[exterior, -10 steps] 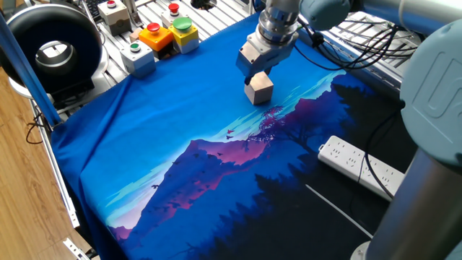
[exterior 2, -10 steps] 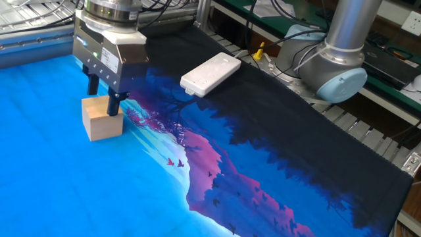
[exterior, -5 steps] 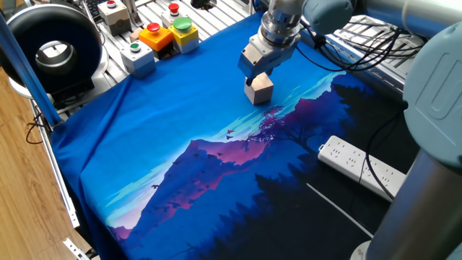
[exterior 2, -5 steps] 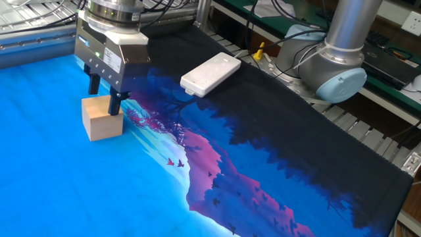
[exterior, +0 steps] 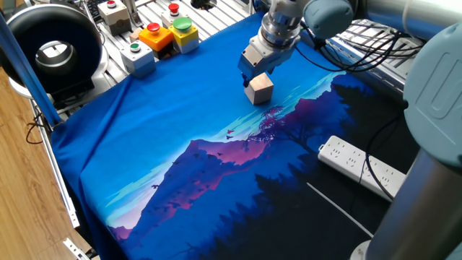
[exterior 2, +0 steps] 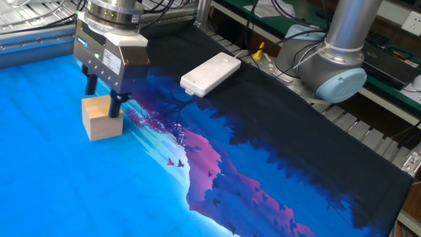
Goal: Pick up the small block on the left and move it to the right
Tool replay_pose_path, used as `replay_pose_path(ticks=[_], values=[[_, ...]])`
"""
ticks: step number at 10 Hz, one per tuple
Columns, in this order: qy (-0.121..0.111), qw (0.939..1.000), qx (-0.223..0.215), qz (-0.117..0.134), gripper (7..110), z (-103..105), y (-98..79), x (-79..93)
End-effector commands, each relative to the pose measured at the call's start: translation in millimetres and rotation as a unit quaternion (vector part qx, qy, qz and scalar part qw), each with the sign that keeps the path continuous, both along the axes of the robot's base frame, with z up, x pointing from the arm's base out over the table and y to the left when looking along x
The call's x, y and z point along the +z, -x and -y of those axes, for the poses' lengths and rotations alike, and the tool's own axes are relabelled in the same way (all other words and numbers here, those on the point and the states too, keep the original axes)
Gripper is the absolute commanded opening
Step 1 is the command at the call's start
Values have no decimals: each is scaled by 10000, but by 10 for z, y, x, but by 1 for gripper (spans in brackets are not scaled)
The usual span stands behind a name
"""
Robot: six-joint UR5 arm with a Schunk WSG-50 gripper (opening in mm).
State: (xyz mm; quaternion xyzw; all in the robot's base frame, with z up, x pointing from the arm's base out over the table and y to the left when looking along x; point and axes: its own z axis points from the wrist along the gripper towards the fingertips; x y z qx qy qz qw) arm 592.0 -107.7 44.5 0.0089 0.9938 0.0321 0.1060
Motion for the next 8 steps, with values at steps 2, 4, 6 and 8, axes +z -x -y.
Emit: replay_pose_path(ticks=[2,4,6,8], values=[[-31,9999,38,118,88,-3,-58,-17],[22,9999,2,108,88,23,-65,-67],[40,9999,-20,107,88,31,-74,-93],[-10,9999,-36,106,88,6,-79,-106]])
